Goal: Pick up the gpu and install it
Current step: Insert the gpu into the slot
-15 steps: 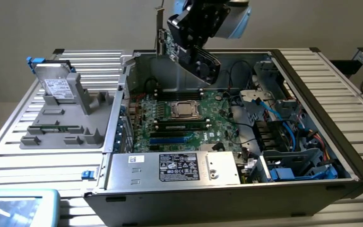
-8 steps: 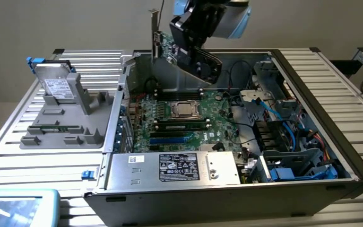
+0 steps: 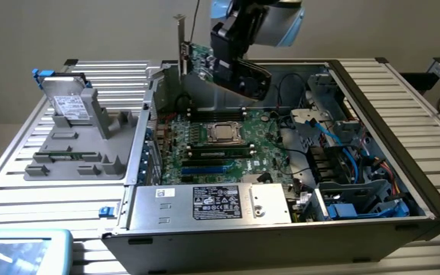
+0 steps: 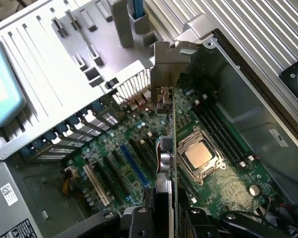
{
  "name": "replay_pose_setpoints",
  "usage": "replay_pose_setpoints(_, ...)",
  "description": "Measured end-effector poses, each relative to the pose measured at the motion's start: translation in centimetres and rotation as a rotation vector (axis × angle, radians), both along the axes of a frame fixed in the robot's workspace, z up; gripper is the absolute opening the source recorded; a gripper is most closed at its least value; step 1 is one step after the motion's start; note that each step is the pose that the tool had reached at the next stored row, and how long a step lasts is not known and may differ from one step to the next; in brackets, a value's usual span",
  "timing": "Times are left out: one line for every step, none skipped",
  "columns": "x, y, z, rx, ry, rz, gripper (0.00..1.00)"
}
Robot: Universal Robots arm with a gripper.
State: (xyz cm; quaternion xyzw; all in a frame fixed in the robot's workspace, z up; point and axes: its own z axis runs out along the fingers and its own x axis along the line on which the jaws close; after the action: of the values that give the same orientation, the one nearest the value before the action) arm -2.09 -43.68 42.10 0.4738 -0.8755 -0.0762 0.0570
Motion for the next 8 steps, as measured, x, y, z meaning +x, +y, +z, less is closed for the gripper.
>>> replay_pose_setpoints(0.0, 0.0, -0.01, 0.0001, -0.0009, 0.018, 0.28)
replay_pose_setpoints(-0.01, 0.0, -0.01, 0.0, -0.0016, 0.036, 0.28)
replay_pose_setpoints(-0.01, 0.0, -0.01, 0.0, -0.0024, 0.054, 0.28)
replay_pose_setpoints(0.0, 0.0, -0.02, 0.0, -0.0031, 0.072, 0.28)
replay_pose_setpoints(-0.01, 0.0, -0.02, -0.0001, -0.0039, 0.09, 0.28)
replay_pose_setpoints(-0.01, 0.0, -0.02, -0.0001, -0.0046, 0.109, 0.28)
replay_pose_setpoints(-0.01, 0.0, -0.02, 0.0, -0.0055, 0.127, 0.28)
replay_pose_setpoints(0.0, 0.0, -0.03, -0.0001, -0.0063, 0.145, 0.28)
